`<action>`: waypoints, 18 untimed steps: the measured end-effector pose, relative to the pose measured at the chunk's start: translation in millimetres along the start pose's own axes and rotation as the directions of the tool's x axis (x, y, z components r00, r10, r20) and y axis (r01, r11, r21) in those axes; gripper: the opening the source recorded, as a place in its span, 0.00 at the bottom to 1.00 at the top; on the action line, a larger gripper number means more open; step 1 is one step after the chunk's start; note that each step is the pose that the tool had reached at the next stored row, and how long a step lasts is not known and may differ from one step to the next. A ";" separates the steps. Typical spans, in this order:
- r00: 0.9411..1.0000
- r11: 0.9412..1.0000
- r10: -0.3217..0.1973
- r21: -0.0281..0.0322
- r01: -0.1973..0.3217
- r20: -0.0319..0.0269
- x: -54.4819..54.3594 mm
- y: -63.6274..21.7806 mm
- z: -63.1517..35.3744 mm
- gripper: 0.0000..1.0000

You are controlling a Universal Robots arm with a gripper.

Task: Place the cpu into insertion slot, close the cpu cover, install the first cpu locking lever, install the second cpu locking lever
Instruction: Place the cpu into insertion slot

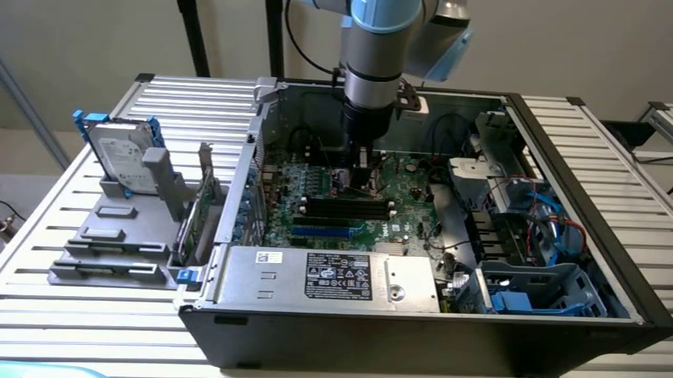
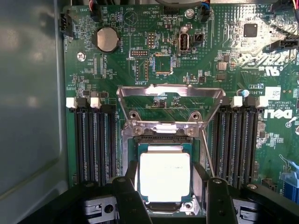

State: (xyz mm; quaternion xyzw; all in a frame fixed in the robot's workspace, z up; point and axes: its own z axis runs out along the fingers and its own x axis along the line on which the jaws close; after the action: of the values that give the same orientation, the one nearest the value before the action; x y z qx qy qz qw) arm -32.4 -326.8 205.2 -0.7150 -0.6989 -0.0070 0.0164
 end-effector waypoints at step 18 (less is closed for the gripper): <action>1.000 1.000 0.018 0.000 -0.018 0.002 -0.1 0.3 4.3 0.55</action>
State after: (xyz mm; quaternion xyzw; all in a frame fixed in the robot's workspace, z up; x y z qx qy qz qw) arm -32.1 -326.7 200.9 -0.7212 -0.6925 -0.0063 0.0159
